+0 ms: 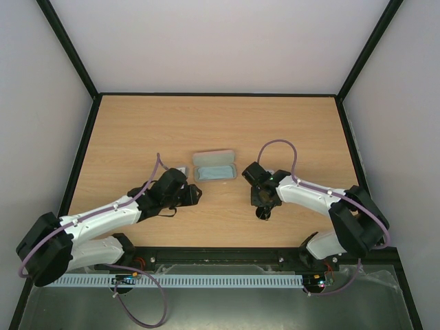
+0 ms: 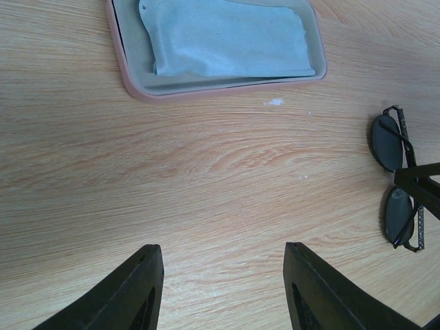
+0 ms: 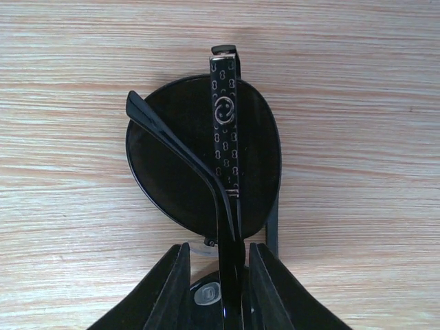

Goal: Organize the sunglasses
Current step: Pick up the sunglasses from the center of the board, then adjust the sunglasses case at the center of the board, then place the sunglasses in the sunglasses case.

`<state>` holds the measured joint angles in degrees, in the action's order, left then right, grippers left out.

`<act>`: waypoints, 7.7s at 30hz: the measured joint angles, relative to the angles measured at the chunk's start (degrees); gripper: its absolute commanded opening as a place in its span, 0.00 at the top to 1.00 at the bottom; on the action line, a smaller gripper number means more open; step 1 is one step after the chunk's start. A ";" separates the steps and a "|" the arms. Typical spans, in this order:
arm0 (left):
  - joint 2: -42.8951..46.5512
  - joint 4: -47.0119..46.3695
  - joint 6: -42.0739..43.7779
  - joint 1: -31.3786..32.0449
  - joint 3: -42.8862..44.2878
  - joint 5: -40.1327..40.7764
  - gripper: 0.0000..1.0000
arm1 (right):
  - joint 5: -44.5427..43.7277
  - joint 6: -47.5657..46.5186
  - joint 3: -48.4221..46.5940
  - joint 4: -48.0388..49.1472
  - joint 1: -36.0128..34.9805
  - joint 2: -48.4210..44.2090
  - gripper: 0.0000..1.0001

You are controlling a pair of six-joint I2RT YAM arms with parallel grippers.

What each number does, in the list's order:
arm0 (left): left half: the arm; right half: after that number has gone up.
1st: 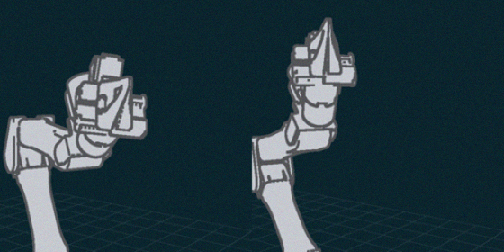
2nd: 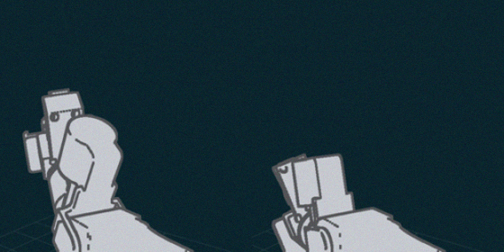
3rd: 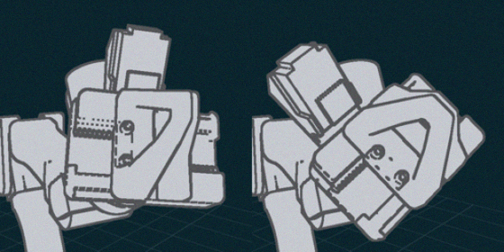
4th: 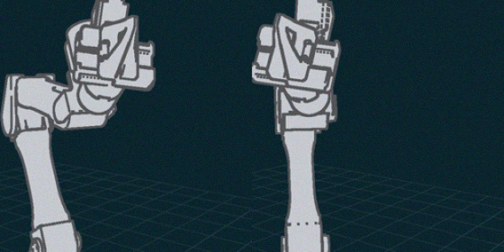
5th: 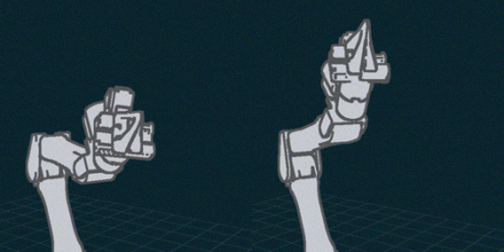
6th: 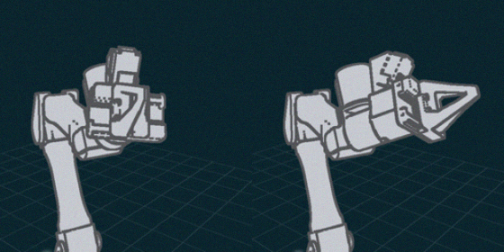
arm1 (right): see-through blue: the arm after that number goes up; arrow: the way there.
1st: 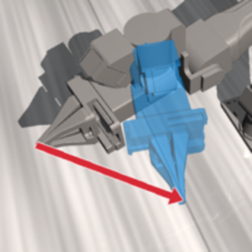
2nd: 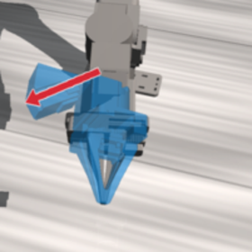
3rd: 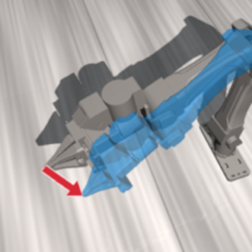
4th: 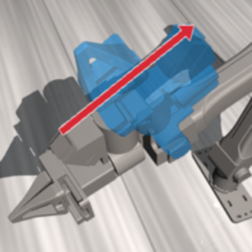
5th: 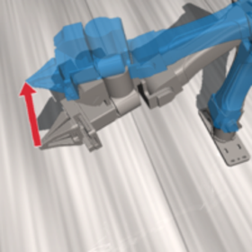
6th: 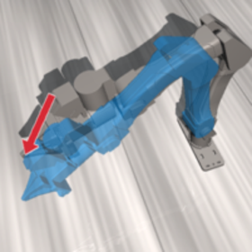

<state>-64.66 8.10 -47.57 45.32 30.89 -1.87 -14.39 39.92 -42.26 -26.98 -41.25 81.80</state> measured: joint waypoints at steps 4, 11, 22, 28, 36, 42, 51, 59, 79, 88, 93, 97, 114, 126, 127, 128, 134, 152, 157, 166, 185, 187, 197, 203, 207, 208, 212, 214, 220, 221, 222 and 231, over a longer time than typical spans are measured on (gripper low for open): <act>-0.20 0.00 0.00 0.00 0.02 0.00 0.49 | -0.28 0.37 0.00 -0.42 0.00 -0.28 0.74; -0.48 -0.02 0.00 0.00 0.00 -0.02 0.49 | -0.76 0.83 0.00 -1.16 0.00 -1.62 0.73; -0.48 0.00 -0.02 0.00 0.02 0.00 0.49 | -1.27 1.40 0.00 -1.22 0.00 -1.55 0.76; -0.48 0.00 -0.02 0.00 0.02 0.00 0.49 | -1.29 1.40 0.00 -1.20 0.04 -1.38 0.79; -0.48 0.00 0.00 0.00 0.02 -0.02 0.49 | -1.31 1.22 0.00 -1.11 0.33 0.09 0.88; -0.61 -0.02 -0.02 0.00 0.02 -0.02 0.49 | -1.81 1.31 -0.07 -1.01 0.37 0.15 0.98; -1.55 -0.02 -0.02 0.00 0.04 -0.02 0.50 | -2.38 1.42 -0.28 -1.16 0.37 -0.31 0.99; -3.37 -0.42 -0.07 -0.04 0.22 0.15 0.49 | -1.81 1.40 -1.01 -1.90 0.46 -2.80 0.99; -21.51 -8.76 -0.85 -5.09 4.26 0.35 0.60 | 6.32 -0.92 -8.87 -2.08 6.60 -6.93 0.98; -27.23 -11.65 -0.44 -7.69 8.74 0.52 0.63 | 7.30 -1.64 -11.65 -3.72 7.96 -9.70 0.99; -29.09 -11.54 0.28 -9.70 10.64 0.87 0.65 | 7.65 -2.10 -12.61 -4.52 8.04 -10.97 0.99; -31.04 -11.47 1.01 -11.43 12.70 1.31 0.66 | 8.11 -2.36 -12.66 -4.96 8.09 -11.54 0.99; -40.39 -10.32 2.91 -13.53 24.02 1.73 0.68 | 9.88 -2.64 -13.11 -5.57 8.20 -12.22 0.99; -35.30 -11.26 2.23 -13.53 17.62 0.83 0.59 | 15.39 -4.44 -18.23 -5.73 8.24 -9.94 0.99; -34.18 -11.19 1.99 -13.53 16.52 0.70 0.57 | 15.91 -4.55 -18.88 -5.68 8.20 -9.35 0.99; -33.16 -11.08 1.77 -13.53 15.61 0.55 0.55 | 16.70 -4.57 -19.89 -5.68 7.89 -8.35 0.99; -26.23 -10.34 1.53 -14.99 11.50 -0.90 0.45 | 17.53 -4.48 -25.97 -5.75 4.50 -1.40 0.99; -10.34 -7.96 2.58 -20.68 4.79 -5.25 0.01 | 8.96 3.69 -45.90 -8.72 -5.20 22.49 0.99; -6.86 -7.26 2.60 -23.21 3.21 -6.40 0.01 | 5.14 4.57 -50.18 -10.67 -6.75 28.24 0.98; -2.43 -7.39 2.58 -24.50 0.07 -8.92 0.01 | -1.09 4.46 -54.01 -14.60 -7.63 35.45 0.99; -1.64 -6.80 3.23 -25.75 -0.63 -9.94 0.01 | -3.82 2.69 -57.66 -15.98 -7.63 42.73 0.99; -1.64 -6.78 3.28 -25.75 -0.63 -9.97 0.01 | -3.67 2.62 -57.66 -15.80 -7.63 43.04 0.99; -1.64 -6.36 3.52 -26.01 -0.63 -9.92 0.01 | -1.79 2.54 -57.66 -14.45 -7.63 43.50 0.99; -1.64 -6.32 3.54 -26.01 -0.63 -9.94 0.01 | -0.81 2.58 -57.33 -13.51 -7.56 43.52 0.99; -1.64 -6.25 3.58 -26.01 -0.63 -9.92 0.01 | 0.28 2.78 -55.39 -10.73 -7.26 42.80 0.99; -1.64 -6.25 3.61 -26.03 -0.63 -9.92 0.01 | 0.72 2.80 -54.82 -10.14 -7.08 42.45 0.99; -1.66 -6.21 3.63 -26.03 -0.63 -9.94 0.01 | 2.36 2.95 -53.40 -8.48 -6.51 41.72 0.99; -1.70 -6.21 3.63 -26.03 -0.63 -9.94 0.01 | 2.82 2.97 -52.72 -7.78 -6.38 41.40 0.99; -1.75 -6.16 3.65 -26.03 -0.63 -9.92 0.01 | 3.34 3.26 -51.76 -6.75 -6.21 40.98 0.98; -1.75 -6.16 3.65 -26.03 -0.63 -9.92 0.01 | 3.39 3.32 -51.76 -6.75 -6.19 40.98 0.98; -1.75 -6.12 3.65 -26.03 -0.63 -9.92 0.01 | 3.37 3.39 -51.76 -6.75 -6.19 40.98 0.98; -1.75 -6.03 3.67 -26.03 -0.63 -9.92 0.01 | 3.26 3.63 -51.71 -6.93 -6.19 40.96 0.83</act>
<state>-66.41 2.07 -43.90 19.29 30.26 -11.79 -11.14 43.55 -93.97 -33.91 -47.44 122.76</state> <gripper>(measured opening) 0.989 0.137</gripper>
